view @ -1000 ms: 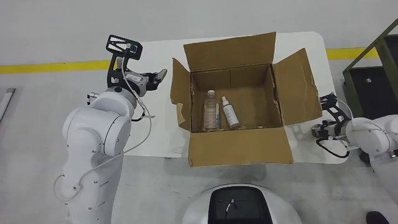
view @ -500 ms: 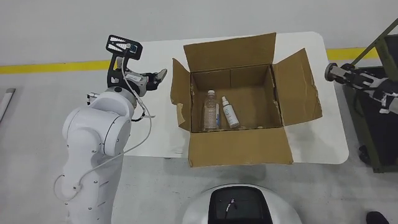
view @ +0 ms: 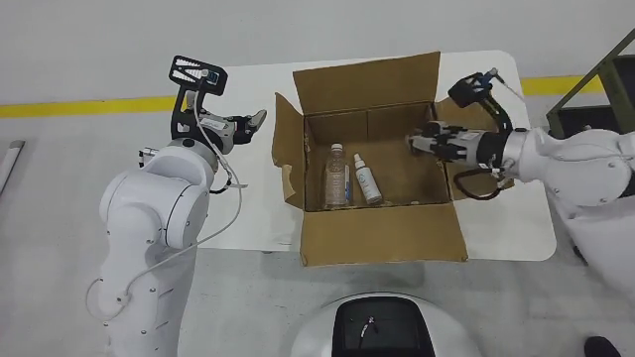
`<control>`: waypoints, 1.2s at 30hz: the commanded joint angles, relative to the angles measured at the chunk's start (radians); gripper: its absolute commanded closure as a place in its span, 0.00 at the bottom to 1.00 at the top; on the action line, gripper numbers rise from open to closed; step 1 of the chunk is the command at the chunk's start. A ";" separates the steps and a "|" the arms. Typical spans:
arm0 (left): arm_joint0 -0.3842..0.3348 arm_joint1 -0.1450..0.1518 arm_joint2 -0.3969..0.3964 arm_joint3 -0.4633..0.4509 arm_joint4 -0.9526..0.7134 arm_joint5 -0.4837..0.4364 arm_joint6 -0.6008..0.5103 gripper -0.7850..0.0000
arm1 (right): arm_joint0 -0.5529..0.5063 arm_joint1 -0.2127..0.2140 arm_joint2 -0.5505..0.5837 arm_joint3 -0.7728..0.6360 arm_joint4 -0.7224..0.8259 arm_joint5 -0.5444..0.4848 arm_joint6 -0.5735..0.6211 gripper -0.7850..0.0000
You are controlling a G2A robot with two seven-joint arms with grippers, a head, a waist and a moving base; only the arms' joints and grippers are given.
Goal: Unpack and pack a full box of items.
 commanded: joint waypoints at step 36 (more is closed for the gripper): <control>0.000 0.000 0.000 0.000 0.000 0.000 0.000 0.00 | 0.174 -0.032 0.150 0.148 0.117 -0.146 -0.118 0.13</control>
